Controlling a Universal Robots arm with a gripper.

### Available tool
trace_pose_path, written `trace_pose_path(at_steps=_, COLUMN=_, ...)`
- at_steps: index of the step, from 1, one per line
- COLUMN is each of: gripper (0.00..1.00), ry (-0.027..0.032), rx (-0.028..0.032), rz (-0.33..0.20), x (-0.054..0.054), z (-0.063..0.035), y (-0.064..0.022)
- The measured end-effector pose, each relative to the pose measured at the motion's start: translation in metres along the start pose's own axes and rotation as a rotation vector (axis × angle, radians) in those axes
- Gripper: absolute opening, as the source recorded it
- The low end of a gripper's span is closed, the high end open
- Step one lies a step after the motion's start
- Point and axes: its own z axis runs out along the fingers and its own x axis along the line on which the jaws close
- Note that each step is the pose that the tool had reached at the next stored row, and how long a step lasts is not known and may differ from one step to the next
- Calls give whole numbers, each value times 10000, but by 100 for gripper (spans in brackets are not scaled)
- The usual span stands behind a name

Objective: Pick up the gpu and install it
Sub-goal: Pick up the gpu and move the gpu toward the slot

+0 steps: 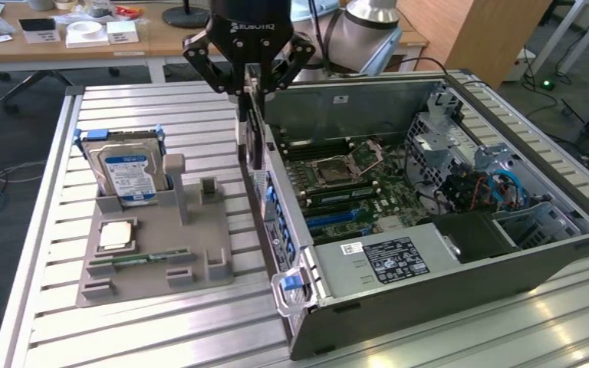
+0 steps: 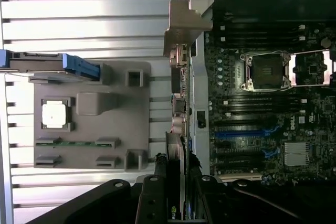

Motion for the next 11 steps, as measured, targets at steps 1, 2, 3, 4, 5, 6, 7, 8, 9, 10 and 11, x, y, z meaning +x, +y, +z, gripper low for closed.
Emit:
trace_pose_path(at_steps=1, gripper=26, ry=0, rx=-3, rz=-3, x=-31, z=1, y=2)
trace_pose_path(at_steps=2, gripper=26, ry=1, rx=-6, rz=-6, x=-65, z=1, y=4)
trace_pose_path(at_steps=3, gripper=26, ry=1, rx=-9, rz=-10, x=-100, z=2, y=5)
trace_pose_path(at_steps=4, gripper=26, ry=2, rx=-13, rz=-14, x=-136, z=3, y=7)
trace_pose_path(at_steps=5, gripper=26, ry=2, rx=-15, rz=-18, x=-172, z=4, y=8)
trace_pose_path(at_steps=6, gripper=26, ry=3, rx=-17, rz=-19, x=-202, z=5, y=11)
trace_pose_path(at_steps=7, gripper=26, ry=2, rx=-20, rz=-22, x=-233, z=6, y=12)
trace_pose_path(at_steps=8, gripper=26, ry=3, rx=-22, rz=-27, x=-269, z=7, y=14)
trace_pose_path(at_steps=9, gripper=26, ry=4, rx=-23, rz=-31, x=-302, z=7, y=16)
trace_pose_path(at_steps=10, gripper=26, ry=3, rx=-26, rz=-37, x=-334, z=9, y=17)
trace_pose_path(at_steps=11, gripper=26, ry=3, rx=-27, rz=-41, x=-366, z=9, y=19)
